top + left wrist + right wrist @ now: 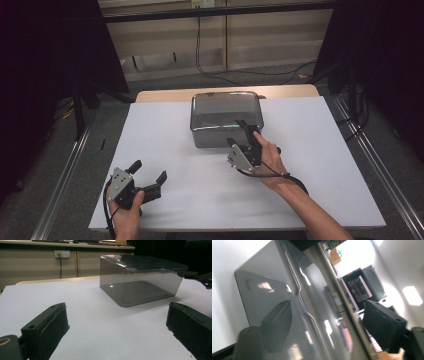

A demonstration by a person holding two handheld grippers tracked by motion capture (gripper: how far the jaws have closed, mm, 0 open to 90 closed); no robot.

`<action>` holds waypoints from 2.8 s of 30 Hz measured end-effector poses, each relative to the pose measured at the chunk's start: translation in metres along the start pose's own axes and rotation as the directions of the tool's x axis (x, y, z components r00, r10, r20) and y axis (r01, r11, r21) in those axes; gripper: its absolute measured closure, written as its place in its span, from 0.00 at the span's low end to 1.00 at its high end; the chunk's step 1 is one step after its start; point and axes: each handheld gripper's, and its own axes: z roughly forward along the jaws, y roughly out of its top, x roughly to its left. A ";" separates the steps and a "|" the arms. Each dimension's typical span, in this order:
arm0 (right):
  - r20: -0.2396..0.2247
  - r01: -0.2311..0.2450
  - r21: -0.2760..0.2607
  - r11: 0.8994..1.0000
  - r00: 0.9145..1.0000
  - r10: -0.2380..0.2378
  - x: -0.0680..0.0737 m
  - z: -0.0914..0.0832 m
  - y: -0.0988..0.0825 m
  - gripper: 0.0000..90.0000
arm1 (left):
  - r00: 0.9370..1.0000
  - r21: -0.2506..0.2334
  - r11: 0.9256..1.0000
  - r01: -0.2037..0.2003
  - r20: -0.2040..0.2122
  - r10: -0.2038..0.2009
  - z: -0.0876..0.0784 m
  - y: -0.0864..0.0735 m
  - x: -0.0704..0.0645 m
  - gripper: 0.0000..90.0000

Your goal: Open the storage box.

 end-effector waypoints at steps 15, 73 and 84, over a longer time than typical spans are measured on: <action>-0.016 0.240 0.029 0.970 0.971 -0.239 0.012 0.012 0.007 0.51 | 1.000 -0.011 1.000 -0.008 0.001 0.008 -0.001 0.001 -0.001 0.04; -0.073 0.233 0.060 0.971 0.971 -0.228 0.009 0.018 0.009 0.88 | 0.996 0.024 0.999 0.024 0.090 -0.026 0.009 0.005 0.003 0.06; -0.057 0.236 0.053 0.970 0.971 -0.233 0.004 0.018 0.012 0.89 | 0.995 -0.006 1.000 -0.002 0.097 0.003 0.015 0.013 0.003 0.03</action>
